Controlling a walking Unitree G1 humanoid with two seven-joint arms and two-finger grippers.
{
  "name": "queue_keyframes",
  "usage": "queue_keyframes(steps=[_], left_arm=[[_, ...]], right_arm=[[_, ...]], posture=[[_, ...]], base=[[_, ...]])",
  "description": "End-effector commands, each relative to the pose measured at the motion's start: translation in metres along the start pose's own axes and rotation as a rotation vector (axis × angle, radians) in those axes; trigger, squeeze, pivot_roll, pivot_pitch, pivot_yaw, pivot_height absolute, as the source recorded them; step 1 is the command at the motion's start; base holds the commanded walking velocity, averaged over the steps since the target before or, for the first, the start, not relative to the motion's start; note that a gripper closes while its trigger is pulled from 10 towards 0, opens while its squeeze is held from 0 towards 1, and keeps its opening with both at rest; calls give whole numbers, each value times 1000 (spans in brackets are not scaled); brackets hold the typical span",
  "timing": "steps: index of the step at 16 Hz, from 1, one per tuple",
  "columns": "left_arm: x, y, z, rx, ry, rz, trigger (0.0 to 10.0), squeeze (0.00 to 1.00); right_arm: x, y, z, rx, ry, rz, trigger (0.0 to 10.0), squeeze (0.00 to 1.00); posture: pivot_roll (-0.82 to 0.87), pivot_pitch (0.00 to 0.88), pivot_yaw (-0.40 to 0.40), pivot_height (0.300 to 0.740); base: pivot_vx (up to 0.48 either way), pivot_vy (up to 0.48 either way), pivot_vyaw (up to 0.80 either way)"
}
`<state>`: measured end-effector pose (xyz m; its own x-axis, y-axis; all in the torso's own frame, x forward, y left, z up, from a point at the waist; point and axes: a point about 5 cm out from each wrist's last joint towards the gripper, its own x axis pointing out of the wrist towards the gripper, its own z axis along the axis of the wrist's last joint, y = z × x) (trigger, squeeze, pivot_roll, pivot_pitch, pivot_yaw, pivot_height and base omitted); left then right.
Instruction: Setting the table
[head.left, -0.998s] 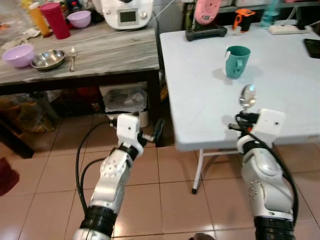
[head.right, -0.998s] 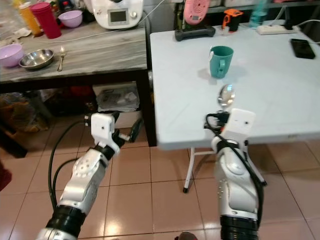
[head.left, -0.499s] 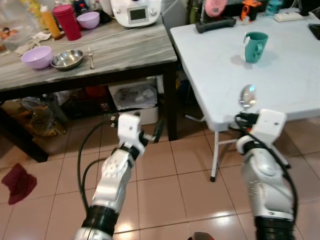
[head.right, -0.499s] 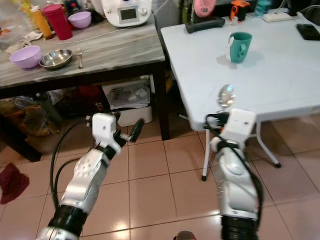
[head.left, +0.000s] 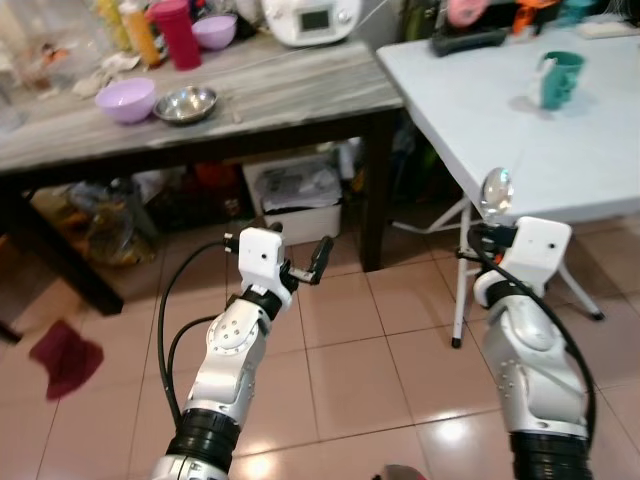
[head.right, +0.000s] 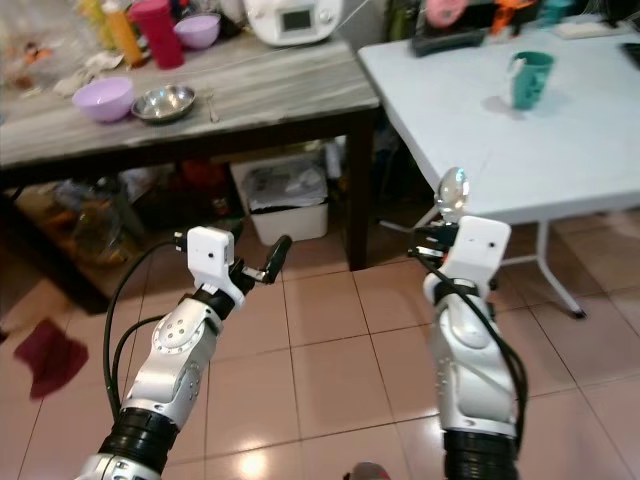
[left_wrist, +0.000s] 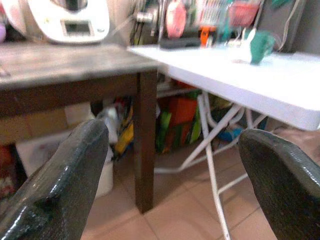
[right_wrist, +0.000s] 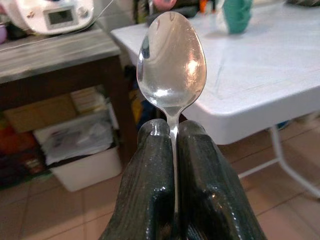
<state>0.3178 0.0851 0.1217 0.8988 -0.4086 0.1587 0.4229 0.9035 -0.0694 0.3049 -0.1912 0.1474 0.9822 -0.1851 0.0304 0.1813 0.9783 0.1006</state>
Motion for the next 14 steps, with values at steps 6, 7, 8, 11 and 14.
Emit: queue_keyframes(steps=[6,7,8,11,14], left_arm=[[-6,11,-2,-14,15,5,10000,0],[-6,10,-2,-18,11,2,10000,0],[-5,10,-2,-19,10,1,10000,0],[-5,7,-2,-36,4,-16,10000,0],[-4,4,-2,-45,1,-26,10000,0]], right_arm=[[1,10,7,8,-37,39,10000,0],[1,10,8,6,-40,40,10000,0],[1,10,8,4,-42,42,10000,0],[2,10,10,5,-47,43,10000,0],[3,9,10,3,-45,39,10000,0]], posture=[[-303,73,64,740],[-305,70,63,740],[-305,70,63,740],[-308,65,62,740],[-312,63,60,740]], base=[[0,0,431],[0,0,525],[0,0,525],[85,0,338],[276,0,0]])
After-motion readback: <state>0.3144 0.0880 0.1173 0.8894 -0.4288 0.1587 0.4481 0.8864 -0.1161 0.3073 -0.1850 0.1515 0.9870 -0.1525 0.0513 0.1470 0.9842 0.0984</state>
